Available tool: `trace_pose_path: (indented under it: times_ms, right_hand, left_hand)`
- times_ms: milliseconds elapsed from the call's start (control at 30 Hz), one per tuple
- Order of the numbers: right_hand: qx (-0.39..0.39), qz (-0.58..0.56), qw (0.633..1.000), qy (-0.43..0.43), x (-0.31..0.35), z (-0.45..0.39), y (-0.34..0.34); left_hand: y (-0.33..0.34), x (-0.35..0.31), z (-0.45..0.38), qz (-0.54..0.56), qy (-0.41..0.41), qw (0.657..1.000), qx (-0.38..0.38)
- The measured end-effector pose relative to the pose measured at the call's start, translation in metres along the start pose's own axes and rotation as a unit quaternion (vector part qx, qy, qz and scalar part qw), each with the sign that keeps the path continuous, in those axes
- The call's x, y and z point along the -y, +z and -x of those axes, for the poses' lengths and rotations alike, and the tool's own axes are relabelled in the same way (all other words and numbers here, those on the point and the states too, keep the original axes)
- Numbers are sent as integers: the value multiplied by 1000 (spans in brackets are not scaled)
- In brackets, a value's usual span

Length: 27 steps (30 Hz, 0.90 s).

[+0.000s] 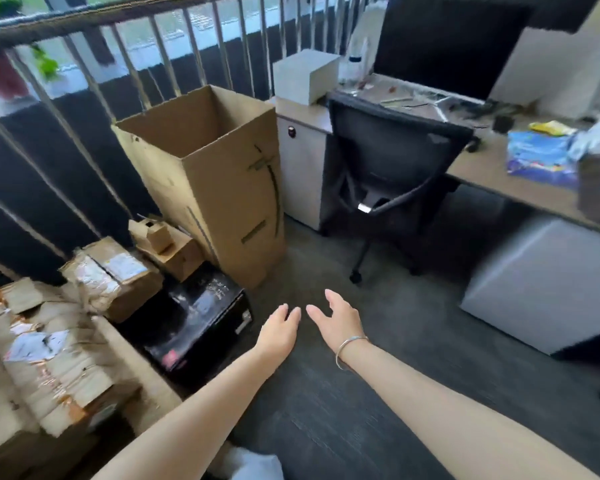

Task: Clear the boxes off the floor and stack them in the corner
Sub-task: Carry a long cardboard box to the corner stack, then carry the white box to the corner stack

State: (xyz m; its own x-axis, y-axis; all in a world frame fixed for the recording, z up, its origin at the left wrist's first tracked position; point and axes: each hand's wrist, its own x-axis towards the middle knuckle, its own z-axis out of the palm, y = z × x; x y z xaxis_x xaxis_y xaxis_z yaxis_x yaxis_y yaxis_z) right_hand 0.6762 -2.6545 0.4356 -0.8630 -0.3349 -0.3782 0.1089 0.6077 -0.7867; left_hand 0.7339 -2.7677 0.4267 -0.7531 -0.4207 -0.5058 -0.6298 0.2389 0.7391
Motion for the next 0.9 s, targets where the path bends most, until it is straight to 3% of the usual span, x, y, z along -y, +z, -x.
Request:
trace_pose_path:
  times_ms: [167,333,367,500,633,900]
  right_hand:
    - [-108,-37,992,44,-69,36,-110]
    - [-257,-86,955,121,-149,81,-221]
    - [-305,-115,934,148,-180,100,-256]
    - [-369,-162,894,194,-229,133,-311]
    - [-459,-202,828,252,-298,176,-384]
    - [-556,-235,744,288,-395,218,-543]
  left_hand:
    - [117,-71,23,-48,55,993,92]
    - [238,-141,57,-116,118,963,213]
    - [285,-164,71,-147,140,945,256]
    - [363,-197,86,-196,174,909,323]
    - [478,-239,121,-250,215,851,409]
    - [678,-332,182,-287,269,767,507]
